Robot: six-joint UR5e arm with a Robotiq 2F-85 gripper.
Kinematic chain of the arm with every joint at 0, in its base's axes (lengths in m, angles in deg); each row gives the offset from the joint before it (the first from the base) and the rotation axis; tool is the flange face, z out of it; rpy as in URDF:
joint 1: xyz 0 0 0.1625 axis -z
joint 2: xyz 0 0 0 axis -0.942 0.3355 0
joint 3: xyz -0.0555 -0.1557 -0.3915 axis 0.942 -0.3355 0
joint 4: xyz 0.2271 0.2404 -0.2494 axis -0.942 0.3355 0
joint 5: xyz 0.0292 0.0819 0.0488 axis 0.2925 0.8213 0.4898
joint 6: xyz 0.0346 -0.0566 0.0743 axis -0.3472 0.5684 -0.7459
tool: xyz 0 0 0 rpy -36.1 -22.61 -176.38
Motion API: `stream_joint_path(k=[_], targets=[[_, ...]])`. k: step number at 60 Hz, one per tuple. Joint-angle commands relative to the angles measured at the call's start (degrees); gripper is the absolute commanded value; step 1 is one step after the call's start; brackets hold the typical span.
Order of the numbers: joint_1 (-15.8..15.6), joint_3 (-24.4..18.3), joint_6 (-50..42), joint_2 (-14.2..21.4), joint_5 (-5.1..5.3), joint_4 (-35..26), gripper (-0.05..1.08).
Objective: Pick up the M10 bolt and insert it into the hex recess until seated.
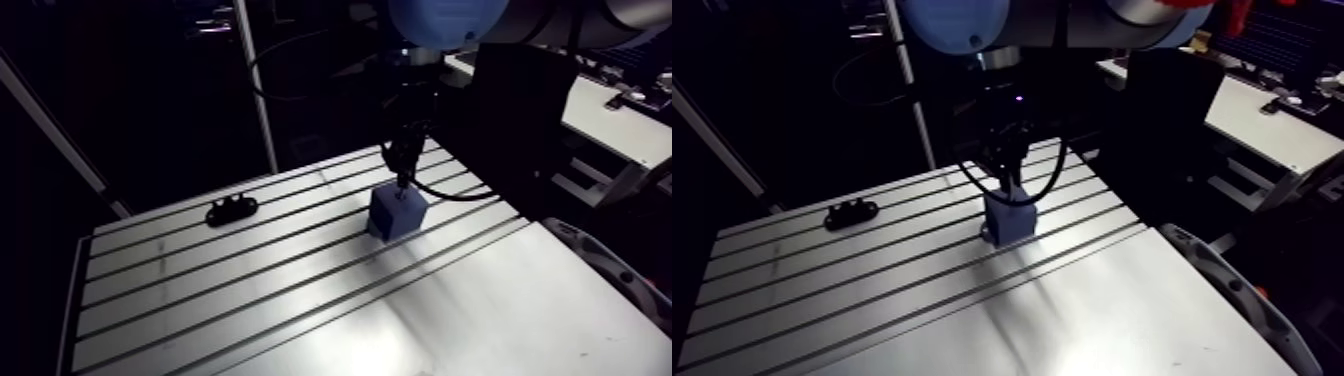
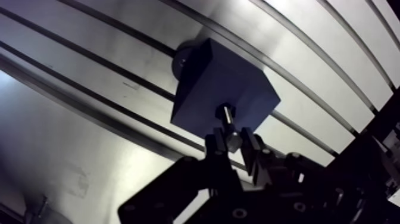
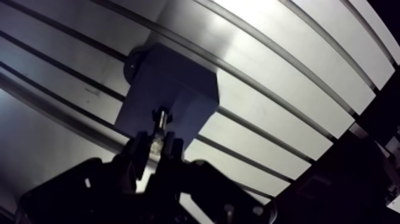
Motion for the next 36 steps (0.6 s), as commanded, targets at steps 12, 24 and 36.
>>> stream_joint_path(k=[12,24,36], targets=[[0.0,0.0,0.0,0.0,0.09,0.0,1.02],[0.1,-0.1,0.0,0.0,0.09,0.0,1.02],[0.1,-0.2,0.0,0.0,0.09,0.0,1.02]])
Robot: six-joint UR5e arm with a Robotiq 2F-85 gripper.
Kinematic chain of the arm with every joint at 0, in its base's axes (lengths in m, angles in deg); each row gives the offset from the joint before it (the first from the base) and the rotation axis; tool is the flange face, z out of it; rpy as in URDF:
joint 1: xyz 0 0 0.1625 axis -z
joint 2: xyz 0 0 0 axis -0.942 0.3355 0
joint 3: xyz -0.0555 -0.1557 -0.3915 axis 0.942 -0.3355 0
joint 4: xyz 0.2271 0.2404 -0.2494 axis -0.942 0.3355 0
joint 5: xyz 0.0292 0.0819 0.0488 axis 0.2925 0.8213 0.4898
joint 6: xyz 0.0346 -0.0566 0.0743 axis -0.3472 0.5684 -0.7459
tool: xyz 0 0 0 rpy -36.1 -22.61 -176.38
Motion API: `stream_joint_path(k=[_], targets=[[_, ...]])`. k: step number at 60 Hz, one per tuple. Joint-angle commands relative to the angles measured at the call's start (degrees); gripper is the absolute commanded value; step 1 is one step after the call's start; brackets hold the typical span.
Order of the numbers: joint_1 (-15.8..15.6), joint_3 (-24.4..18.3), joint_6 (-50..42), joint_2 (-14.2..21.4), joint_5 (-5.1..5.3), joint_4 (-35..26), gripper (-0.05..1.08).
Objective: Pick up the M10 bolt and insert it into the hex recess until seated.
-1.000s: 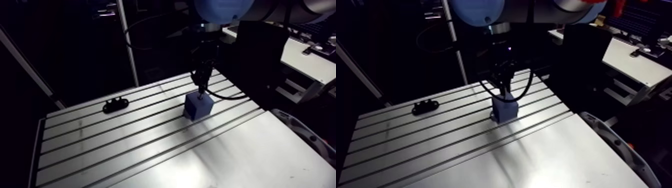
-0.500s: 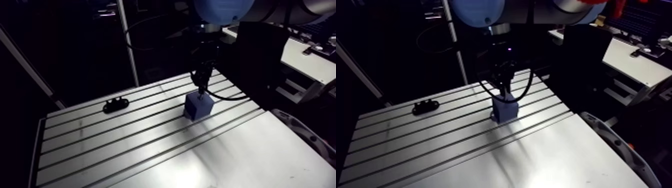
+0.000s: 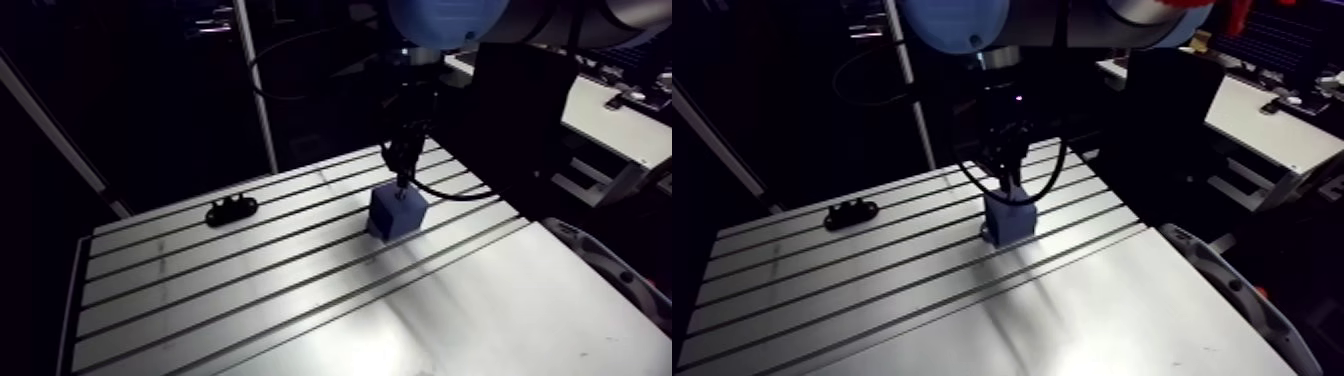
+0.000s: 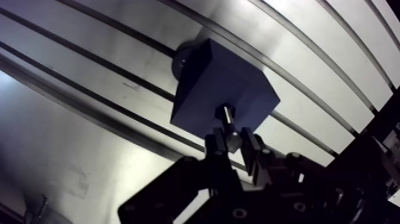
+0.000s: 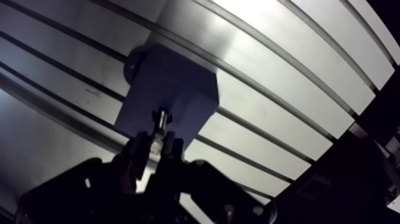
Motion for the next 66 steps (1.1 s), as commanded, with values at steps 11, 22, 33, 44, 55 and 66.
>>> stream_joint_path(k=[11,22,33,44,55,66], targets=[[0.0,-0.2,0.0,-0.2,0.00,0.0,1.02],[0.0,-0.1,0.1,-0.2,0.00,0.0,1.02],[0.0,-0.1,0.1,-0.3,0.00,0.0,1.02],[0.0,0.1,0.1,-0.3,0.00,0.0,1.02],[0.1,0.3,0.1,-0.3,0.00,0.0,1.02],[0.3,0.5,0.1,-0.3,0.00,1.2,1.02]])
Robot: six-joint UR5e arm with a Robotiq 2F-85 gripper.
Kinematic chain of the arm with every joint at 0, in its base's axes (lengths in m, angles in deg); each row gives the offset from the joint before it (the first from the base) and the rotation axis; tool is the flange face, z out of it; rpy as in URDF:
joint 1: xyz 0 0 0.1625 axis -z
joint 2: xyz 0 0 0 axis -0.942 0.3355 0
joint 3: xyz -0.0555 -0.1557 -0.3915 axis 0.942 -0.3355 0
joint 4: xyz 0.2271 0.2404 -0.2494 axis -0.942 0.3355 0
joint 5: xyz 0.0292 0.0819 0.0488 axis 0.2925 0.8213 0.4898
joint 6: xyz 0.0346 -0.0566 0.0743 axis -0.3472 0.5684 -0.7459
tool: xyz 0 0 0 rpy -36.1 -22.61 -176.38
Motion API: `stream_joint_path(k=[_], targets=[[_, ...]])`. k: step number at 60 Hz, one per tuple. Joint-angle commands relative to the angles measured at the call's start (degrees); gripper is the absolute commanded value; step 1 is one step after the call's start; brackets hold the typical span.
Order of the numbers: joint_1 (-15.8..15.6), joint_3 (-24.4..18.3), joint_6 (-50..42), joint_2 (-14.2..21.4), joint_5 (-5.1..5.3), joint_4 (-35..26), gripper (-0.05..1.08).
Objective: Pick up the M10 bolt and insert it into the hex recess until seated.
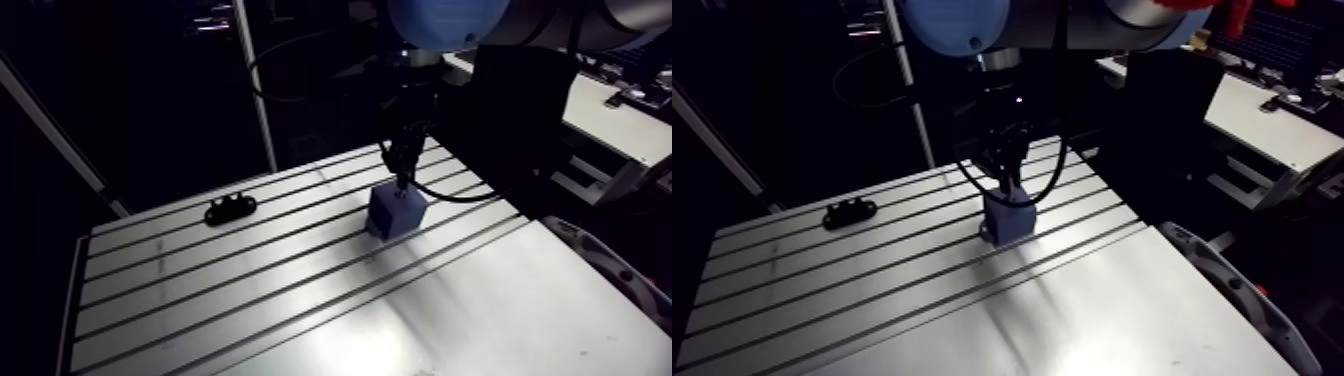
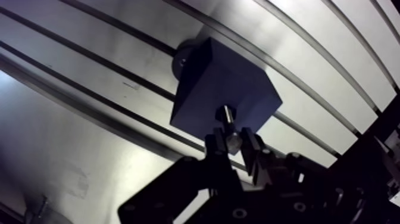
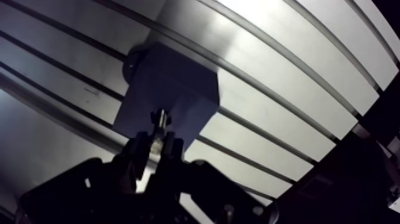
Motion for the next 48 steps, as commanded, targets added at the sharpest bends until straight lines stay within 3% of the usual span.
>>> stream_joint_path(k=[1,23,32,34,35,36,38,39,40,41,42,43,44,48], targets=[[0.1,0.3,0.0,-0.1,0.00,1.3,1.02],[0.2,0.6,-0.1,-0.4,0.00,1.7,1.02],[0.1,0.7,-0.3,-0.4,0.49,2.0,0.96],[0.1,0.8,-0.3,-0.4,0.67,2.3,0.89],[0.1,1.0,-0.5,-0.4,0.77,2.3,0.79],[0.1,1.0,-0.5,-0.4,0.77,2.3,0.79],[0.1,1.2,-0.6,-0.3,0.86,2.3,0.58],[0.1,1.2,-0.6,-0.3,0.86,2.3,0.58],[0.1,1.3,-0.8,-0.3,0.95,2.3,0.44],[0.1,1.3,-0.8,-0.3,0.95,2.3,0.44],[0.2,1.4,-0.9,-0.3,1.04,2.3,0.32],[0.2,1.4,-0.9,-0.3,1.04,2.3,0.32],[0.2,1.4,-0.9,-0.3,1.20,2.3,0.20],[0.2,1.4,-0.9,-0.3,1.39,2.3,0.12]])
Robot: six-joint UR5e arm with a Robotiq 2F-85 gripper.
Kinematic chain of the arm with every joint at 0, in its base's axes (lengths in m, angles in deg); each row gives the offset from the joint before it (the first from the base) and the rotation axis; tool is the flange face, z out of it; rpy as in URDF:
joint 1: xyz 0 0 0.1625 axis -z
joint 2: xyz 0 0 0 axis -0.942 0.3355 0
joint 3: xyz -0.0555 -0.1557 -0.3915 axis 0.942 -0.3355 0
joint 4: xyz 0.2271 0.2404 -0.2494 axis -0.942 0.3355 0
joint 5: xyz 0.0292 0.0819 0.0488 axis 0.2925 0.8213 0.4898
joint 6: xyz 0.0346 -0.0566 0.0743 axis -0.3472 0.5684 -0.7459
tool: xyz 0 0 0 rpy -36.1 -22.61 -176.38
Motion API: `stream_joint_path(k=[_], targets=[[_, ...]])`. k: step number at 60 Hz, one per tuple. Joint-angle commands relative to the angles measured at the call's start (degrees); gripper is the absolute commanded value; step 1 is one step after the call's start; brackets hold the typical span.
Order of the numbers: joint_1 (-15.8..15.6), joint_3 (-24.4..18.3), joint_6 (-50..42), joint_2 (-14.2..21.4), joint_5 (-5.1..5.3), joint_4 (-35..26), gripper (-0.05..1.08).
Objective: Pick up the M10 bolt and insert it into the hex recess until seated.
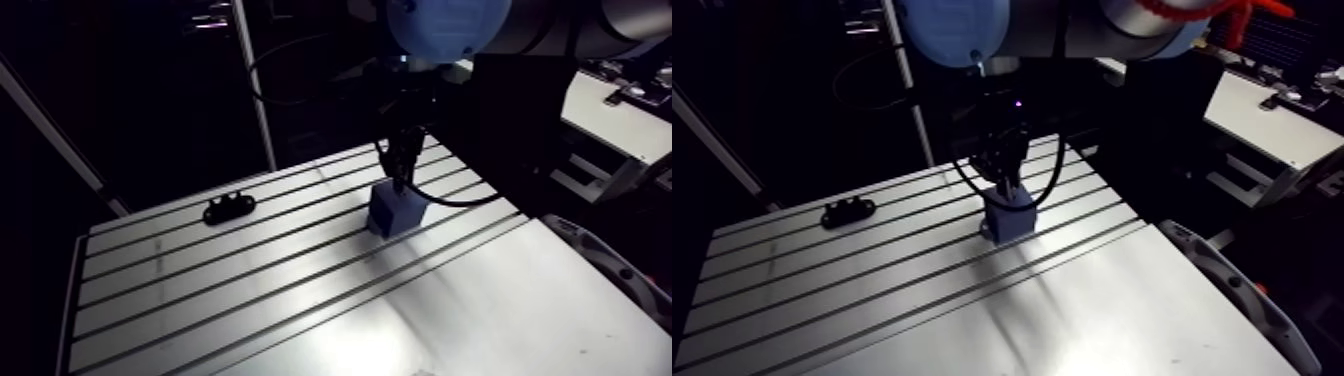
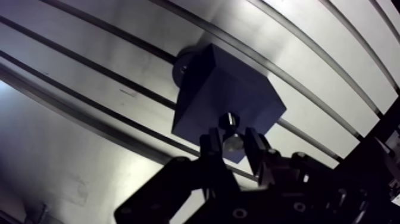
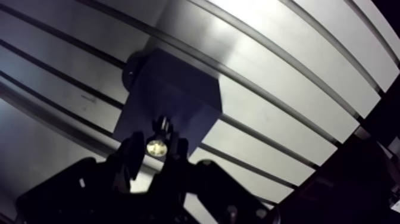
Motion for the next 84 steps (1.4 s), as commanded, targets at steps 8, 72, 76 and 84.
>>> stream_joint_path(k=[8,72,76,84], targets=[[0.5,0.1,-0.5,0.2,1.35,0.4,0.02],[2.2,0.8,-20.5,4.0,3.06,1.0,0.06],[2.1,1.1,-23.2,4.1,3.06,0.6,0.10],[1.9,1.2,-27.2,4.5,3.06,0.1,0.17]])
